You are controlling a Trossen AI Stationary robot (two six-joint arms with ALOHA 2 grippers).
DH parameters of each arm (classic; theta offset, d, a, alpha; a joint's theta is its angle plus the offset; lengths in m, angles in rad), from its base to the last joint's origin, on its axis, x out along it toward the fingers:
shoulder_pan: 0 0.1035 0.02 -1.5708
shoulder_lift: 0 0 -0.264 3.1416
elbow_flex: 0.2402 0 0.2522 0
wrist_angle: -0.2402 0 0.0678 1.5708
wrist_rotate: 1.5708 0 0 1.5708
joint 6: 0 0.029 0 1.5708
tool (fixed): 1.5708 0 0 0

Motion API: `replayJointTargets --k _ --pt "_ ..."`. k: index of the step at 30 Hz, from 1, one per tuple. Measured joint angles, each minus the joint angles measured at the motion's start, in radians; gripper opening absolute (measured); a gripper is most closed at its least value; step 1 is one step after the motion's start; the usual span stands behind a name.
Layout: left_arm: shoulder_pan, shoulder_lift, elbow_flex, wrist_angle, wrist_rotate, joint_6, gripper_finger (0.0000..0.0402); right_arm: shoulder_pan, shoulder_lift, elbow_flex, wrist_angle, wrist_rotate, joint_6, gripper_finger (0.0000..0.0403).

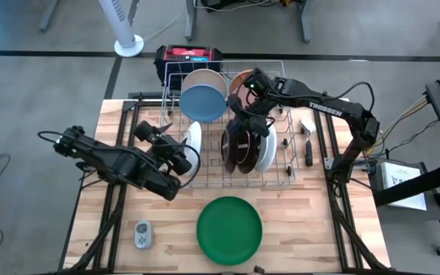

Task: Sort dishes
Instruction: Adjust the blue flower patterned plate on the dish rack

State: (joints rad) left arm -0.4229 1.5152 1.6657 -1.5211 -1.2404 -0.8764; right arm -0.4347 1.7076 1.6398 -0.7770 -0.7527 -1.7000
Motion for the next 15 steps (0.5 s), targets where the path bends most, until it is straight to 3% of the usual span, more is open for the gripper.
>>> replayJointTargets --k 9,15 --pt "0.0 0.007 0.0 -0.035 0.001 0.0 0.0284 -0.002 -0.128 0.001 -0.052 0.08 0.026 0.0051" --pt "0.0 0.006 0.0 -0.05 -0.003 0.04 0.0284 -0.007 -0.249 0.002 -0.183 0.093 0.219 0.0027"
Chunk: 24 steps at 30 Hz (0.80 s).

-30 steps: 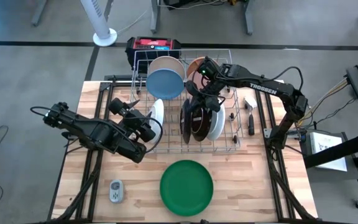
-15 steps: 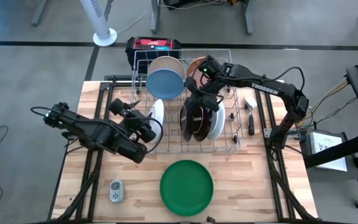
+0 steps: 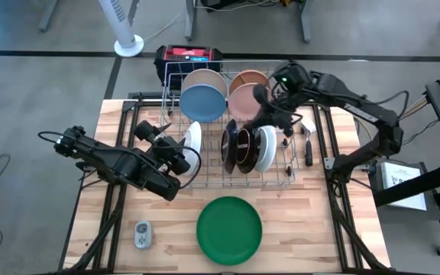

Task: Sort dishes
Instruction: Adjust the blue flower patterned plate on the dish rack

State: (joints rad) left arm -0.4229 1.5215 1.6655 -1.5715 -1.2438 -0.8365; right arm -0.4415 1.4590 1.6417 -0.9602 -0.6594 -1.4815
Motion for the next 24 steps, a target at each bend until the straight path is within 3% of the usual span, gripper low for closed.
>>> replayJointTargets --k 5,12,20,24 --pt "0.0 0.0 0.0 0.0 -0.002 0.007 0.0284 -0.01 -0.035 -0.004 -0.161 0.0 0.045 0.0003" --pt "0.0 0.0 0.0 0.0 0.012 -0.017 0.0284 -0.013 -0.038 -0.053 -0.189 -0.001 0.171 0.0" --pt "-0.001 0.0 0.0 0.0 0.05 -0.014 0.0284 -0.008 -0.083 -0.201 -0.028 0.238 0.412 0.0" --pt "-0.001 -0.001 0.0 0.0 0.05 -0.013 0.0284 -0.001 -0.113 -0.273 -0.013 0.267 0.429 0.0"
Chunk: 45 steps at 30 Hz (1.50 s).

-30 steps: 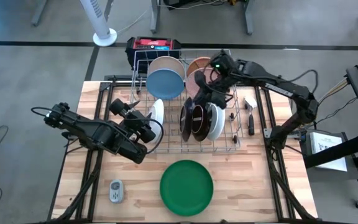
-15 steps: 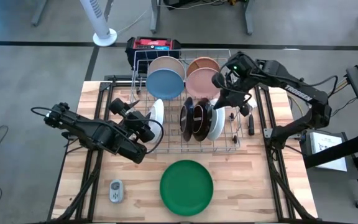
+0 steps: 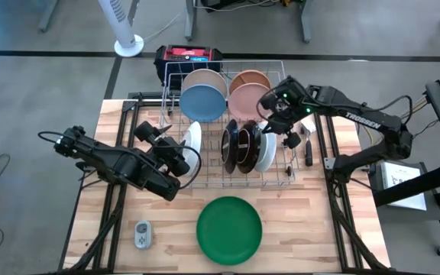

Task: Sort dishes
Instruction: Adjust the blue flower patterned plate on the dish rack

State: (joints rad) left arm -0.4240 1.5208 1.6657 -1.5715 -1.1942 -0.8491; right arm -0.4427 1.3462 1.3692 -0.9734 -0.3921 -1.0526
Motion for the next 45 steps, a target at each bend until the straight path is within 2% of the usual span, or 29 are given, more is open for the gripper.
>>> replayJointTargets --k 9,15,21,45 --pt "0.0 0.0 0.0 0.0 -0.001 0.002 0.0284 0.005 -0.102 -0.064 0.071 0.036 0.072 0.0" --pt "0.0 0.0 0.0 0.0 -0.011 0.002 0.0284 0.034 -0.081 -0.078 0.074 0.036 0.091 0.0" --pt "0.0 0.0 0.0 0.0 -0.02 0.001 0.0284 0.061 -0.056 -0.094 0.075 0.181 0.139 0.0" --pt "0.0 0.0 0.0 0.0 -0.021 -0.006 0.0284 0.083 -0.052 -0.145 0.252 0.184 0.116 0.0"
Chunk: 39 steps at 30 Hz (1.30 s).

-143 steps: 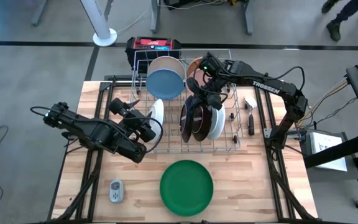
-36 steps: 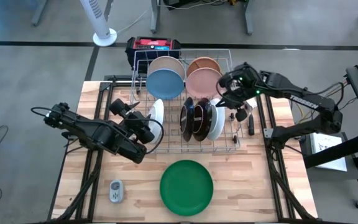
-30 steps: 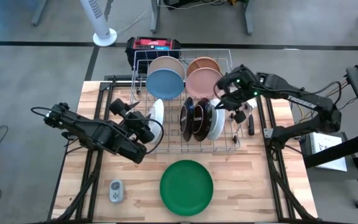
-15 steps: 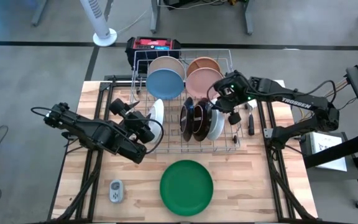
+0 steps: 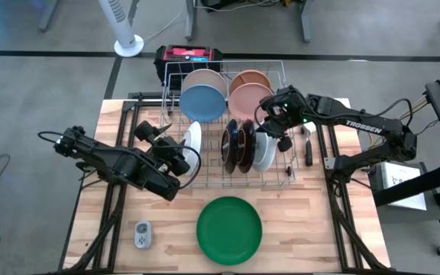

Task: Sort dishes
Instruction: Adjust the blue flower patterned plate on the dish rack, then put the green plate into the dish rack

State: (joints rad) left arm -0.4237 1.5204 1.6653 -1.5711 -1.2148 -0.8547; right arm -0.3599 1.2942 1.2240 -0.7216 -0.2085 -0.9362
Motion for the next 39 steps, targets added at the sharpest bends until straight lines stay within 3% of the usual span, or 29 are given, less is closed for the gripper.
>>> replayJointTargets --k 7,23,39 --pt "0.0 0.0 0.0 0.0 0.0 -0.004 0.0284 0.0 0.0 0.0 0.031 0.0 -0.033 0.0" --pt "0.0 0.0 0.0 0.0 0.001 -0.022 0.0284 0.0 0.0 -0.003 -0.037 0.003 0.058 0.0" --pt "0.0 0.0 0.0 0.002 0.007 -0.022 0.0284 0.0 -0.016 -0.003 -0.106 0.19 0.124 0.0"
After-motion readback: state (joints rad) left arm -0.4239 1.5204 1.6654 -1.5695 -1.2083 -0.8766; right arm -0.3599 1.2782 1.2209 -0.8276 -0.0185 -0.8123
